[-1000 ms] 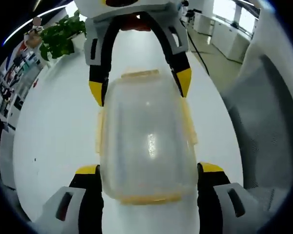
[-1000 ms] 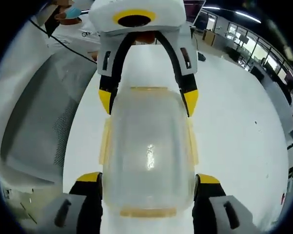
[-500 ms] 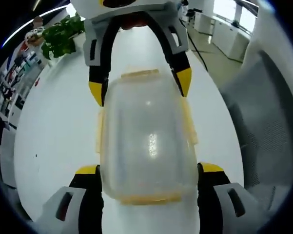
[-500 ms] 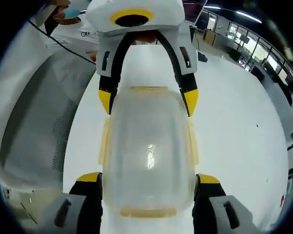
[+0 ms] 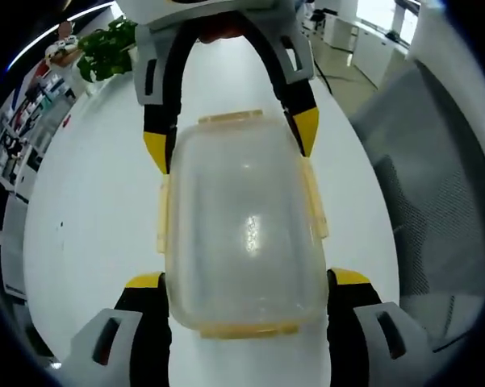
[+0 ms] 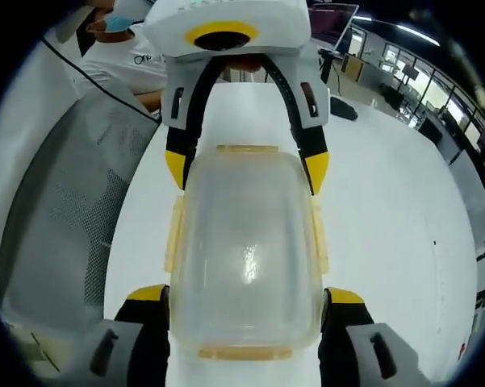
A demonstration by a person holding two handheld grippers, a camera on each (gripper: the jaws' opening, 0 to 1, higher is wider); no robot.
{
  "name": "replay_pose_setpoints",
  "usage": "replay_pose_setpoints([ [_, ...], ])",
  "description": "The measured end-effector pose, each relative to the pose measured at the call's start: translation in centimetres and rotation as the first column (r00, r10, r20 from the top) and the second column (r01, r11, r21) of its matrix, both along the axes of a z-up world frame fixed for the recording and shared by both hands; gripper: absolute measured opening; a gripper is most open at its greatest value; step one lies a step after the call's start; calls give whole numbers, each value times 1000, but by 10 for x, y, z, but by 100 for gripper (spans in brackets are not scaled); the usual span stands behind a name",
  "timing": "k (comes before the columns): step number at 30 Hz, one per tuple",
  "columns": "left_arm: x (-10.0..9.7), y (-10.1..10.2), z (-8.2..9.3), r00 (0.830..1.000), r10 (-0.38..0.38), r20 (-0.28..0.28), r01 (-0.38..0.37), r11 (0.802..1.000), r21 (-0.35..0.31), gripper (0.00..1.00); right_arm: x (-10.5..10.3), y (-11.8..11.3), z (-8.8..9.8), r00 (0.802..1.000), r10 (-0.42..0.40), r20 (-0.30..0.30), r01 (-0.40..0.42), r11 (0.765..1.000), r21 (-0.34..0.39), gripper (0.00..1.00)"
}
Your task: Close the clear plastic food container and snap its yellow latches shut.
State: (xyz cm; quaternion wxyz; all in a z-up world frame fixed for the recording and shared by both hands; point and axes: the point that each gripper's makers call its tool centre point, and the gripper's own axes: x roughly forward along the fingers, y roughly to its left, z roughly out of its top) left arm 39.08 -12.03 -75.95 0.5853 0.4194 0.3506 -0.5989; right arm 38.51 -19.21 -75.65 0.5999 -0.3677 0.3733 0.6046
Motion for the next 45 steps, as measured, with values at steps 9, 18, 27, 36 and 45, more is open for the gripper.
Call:
replay_pose_setpoints([
  [9,-1,28,0,1000,-2,3,2,1000,7,78,-1,29,0,1000,-5,1,5,1000,0,76],
  [18,0,43,0,1000,-14,1,14,1000,-5,78,-1,44,0,1000,-15,5,15,1000,-10,76],
  [27,11,46,0,1000,-22,1,22,1000,-3,78,8,46,0,1000,-24,4,24,1000,-2,76],
  [36,29,47,0,999,-34,-5,34,999,16,78,26,47,-1,1000,-30,4,30,999,-13,76],
  [45,49,46,-1,1000,-23,-8,24,1000,21,78,47,46,-1,1000,-16,0,16,999,-36,76],
])
